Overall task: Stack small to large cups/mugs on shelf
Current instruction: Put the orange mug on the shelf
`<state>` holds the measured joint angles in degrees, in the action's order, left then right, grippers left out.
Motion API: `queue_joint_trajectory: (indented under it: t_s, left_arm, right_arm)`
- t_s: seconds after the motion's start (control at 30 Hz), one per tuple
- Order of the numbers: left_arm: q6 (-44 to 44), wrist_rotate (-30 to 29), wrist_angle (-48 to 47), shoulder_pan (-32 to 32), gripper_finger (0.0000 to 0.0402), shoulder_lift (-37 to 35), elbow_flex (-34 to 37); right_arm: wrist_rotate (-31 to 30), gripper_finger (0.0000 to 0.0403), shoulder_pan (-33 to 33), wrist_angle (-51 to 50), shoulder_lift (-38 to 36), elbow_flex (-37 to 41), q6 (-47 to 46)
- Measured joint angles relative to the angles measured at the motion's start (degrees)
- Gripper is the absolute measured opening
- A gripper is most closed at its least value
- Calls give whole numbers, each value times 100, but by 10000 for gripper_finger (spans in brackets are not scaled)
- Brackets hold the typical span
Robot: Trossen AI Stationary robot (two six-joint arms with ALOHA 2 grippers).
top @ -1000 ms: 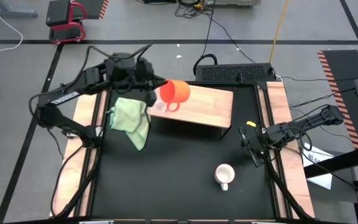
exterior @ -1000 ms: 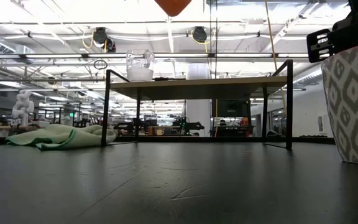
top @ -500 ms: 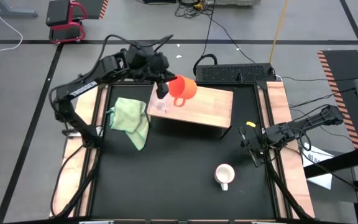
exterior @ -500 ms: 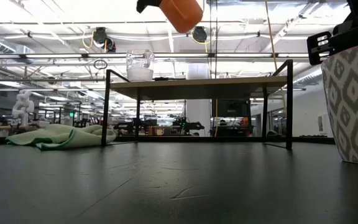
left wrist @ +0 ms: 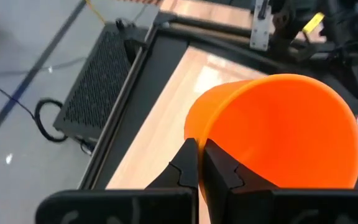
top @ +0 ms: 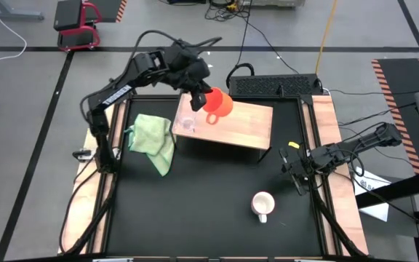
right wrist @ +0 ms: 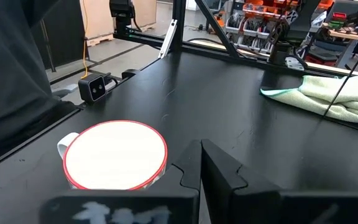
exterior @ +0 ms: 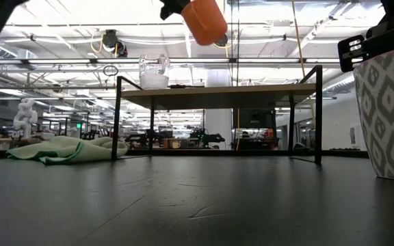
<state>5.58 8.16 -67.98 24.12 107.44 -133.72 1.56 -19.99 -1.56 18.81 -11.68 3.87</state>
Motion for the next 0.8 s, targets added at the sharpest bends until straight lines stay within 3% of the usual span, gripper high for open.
queue_joint_trajectory:
  t_s: [0.3,0.8]
  left_arm:
    - [-23,96,-421,98,3,454,-75]
    - [319,69,-920,-88,3,574,-75]
  right_arm:
    - [0,0,0,-3,1,0,-6]
    - [-1,0,2,-10,2,0,-15]
